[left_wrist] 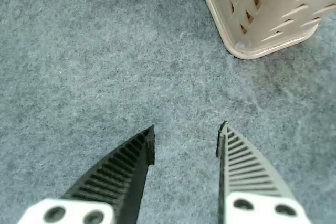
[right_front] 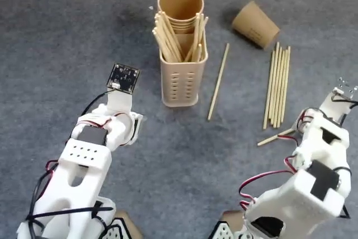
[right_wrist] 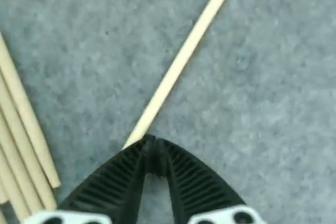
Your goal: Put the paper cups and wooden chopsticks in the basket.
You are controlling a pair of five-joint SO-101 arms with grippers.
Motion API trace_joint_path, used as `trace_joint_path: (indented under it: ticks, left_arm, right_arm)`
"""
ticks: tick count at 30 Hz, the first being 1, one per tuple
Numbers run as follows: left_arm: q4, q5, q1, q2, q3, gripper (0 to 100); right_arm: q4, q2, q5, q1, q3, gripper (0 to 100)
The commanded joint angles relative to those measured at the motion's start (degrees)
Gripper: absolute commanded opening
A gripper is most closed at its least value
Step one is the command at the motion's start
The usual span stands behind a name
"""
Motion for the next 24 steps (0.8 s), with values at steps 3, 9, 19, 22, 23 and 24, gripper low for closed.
trace_joint_path:
  ticks: [3,9,19,22,23,24]
  left_arm:
    - [-0.97,-0.44,0.66,-1.27,-0.40,20]
    - [-0.97,-0.44,0.40,-1.27,-0.40,20]
    - [-0.97,-0.44,0.40,-1.27,-0.40,20]
    - [-0.97,-0.44,0.40,-1.27,-0.40,20]
    - [-0.97,-0.44,0.40,-1.27,-0.40,20]
    - [-0.97,-0.44,0.40,-1.27,-0.40,20]
  right_arm:
    - [0.84,0.66,0.88,-4.44,-9.19,0.6]
    - [0.66,0.66,5.80,-12.44,-12.97,0.6]
    - [0.92,0.57,7.82,-16.57,-14.73,5.0]
    - [0.92,0.57,8.35,-15.69,-14.55,13.9]
    - [0.92,0.57,8.35,-15.25,-14.55,16.3]
    - [0.92,0.57,8.35,-14.81,-14.73,18.4]
